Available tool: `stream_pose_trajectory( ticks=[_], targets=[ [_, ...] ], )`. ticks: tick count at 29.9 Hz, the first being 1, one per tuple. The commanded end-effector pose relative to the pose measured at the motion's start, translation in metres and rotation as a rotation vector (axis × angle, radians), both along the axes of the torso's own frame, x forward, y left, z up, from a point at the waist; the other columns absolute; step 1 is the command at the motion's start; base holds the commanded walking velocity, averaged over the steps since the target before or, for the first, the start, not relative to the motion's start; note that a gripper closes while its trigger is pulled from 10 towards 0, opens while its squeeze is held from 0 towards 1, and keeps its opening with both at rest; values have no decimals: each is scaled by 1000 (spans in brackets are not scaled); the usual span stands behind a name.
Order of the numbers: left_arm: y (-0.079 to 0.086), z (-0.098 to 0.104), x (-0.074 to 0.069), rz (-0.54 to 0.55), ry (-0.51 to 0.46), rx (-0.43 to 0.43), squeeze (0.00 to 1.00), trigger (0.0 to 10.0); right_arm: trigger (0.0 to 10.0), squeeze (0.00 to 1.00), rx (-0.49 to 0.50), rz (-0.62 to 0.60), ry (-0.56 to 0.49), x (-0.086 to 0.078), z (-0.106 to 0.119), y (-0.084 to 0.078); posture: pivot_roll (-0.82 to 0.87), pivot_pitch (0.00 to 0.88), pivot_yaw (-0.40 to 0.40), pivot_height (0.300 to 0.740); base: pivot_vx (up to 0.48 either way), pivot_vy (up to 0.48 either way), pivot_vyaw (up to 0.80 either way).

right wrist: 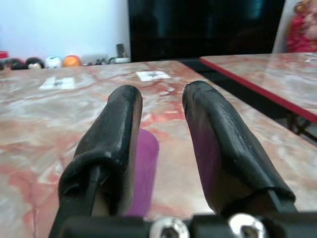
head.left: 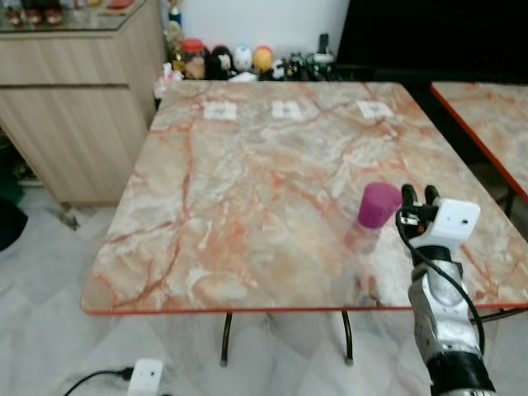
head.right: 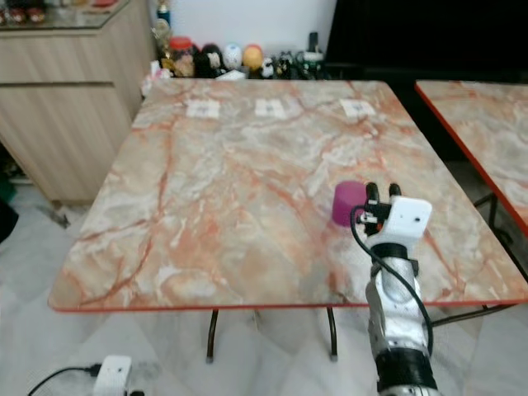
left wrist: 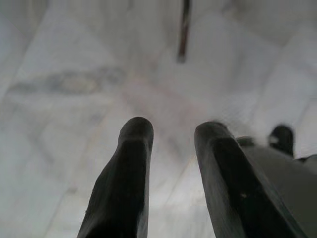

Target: Setting the table

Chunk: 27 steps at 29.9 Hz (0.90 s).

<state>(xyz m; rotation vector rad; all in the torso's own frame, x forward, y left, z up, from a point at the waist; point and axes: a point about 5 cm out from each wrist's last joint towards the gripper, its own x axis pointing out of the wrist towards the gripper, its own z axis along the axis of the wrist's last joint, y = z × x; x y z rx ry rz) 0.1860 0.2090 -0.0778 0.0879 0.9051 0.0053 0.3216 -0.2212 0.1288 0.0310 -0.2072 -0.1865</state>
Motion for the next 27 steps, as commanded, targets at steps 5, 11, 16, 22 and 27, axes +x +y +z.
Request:
stream_pose_trajectory(
  ticks=[5,11,16,22,27],
  targets=[
    [5,-3,-7,-9,30,22,0,10000,10000,0,8,8,-4,1,1,2,105,25,-28,740,0,0,0],
    [9,0,-4,-8,16,26,0,10000,10000,0,8,8,-4,1,0,2,105,25,-28,740,242,0,0],
    [11,1,-3,-8,10,27,0,10000,10000,0,9,8,-3,1,0,2,105,26,-28,740,244,0,0],
    [10,2,0,-10,0,25,0,10000,10000,0,11,9,-4,1,0,2,105,26,-28,740,248,0,0],
    [9,2,0,-12,-2,23,0,10000,10000,0,11,12,0,1,0,3,105,23,-28,740,253,0,0]
  ],
)
